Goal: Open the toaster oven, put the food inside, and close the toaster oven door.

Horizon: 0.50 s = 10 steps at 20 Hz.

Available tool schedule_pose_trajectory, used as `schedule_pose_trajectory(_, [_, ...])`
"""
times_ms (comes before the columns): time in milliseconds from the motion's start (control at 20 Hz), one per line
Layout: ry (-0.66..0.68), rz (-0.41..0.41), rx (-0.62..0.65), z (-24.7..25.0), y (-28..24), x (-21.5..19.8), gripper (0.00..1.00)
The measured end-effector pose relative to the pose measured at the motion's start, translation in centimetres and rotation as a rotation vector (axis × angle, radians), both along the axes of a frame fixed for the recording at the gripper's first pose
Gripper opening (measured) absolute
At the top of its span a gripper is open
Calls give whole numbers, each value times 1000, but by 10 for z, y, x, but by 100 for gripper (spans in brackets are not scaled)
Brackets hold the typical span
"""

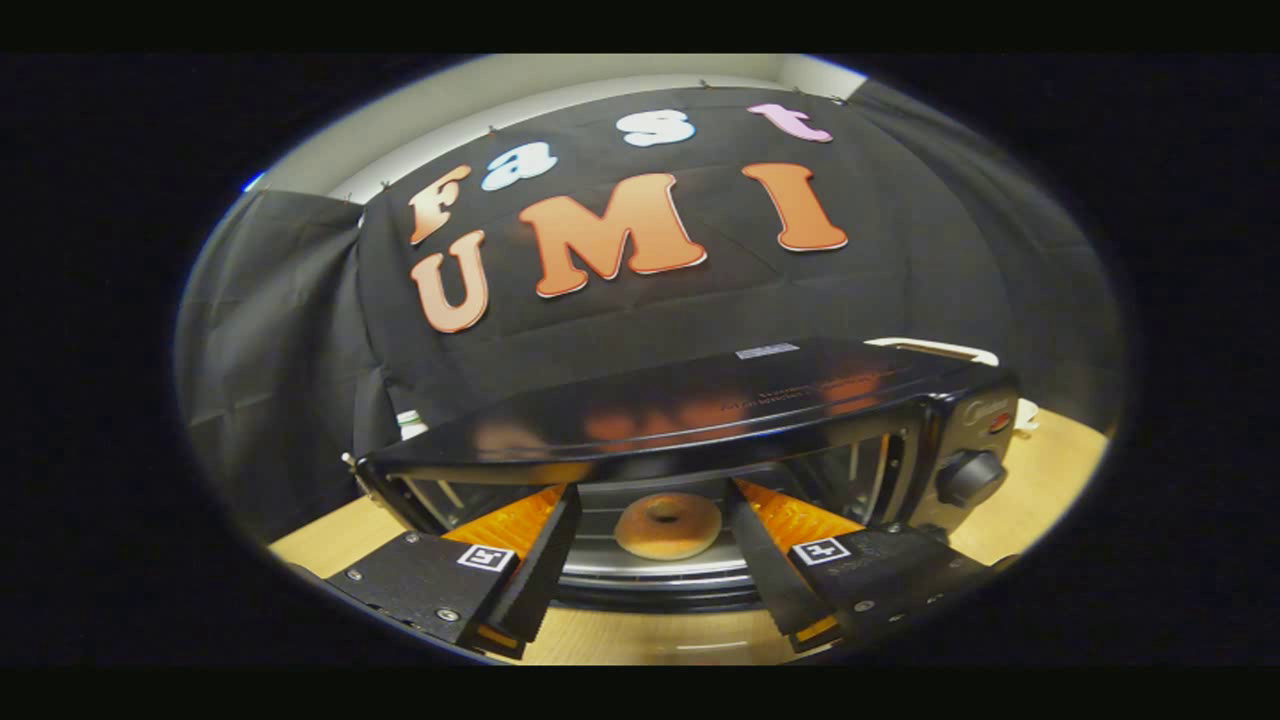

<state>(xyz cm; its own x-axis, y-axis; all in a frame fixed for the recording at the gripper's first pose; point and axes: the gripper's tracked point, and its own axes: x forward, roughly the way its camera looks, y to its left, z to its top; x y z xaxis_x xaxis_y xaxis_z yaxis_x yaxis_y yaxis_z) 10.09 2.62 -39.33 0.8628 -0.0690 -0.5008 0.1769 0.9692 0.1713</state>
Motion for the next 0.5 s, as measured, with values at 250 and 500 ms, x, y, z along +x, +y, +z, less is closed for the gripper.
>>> schedule_pose_trajectory(250, [22,59,-24,27,8,-69,88])
schedule_pose_trajectory(500, [109,145,80,29,36,-145,88])
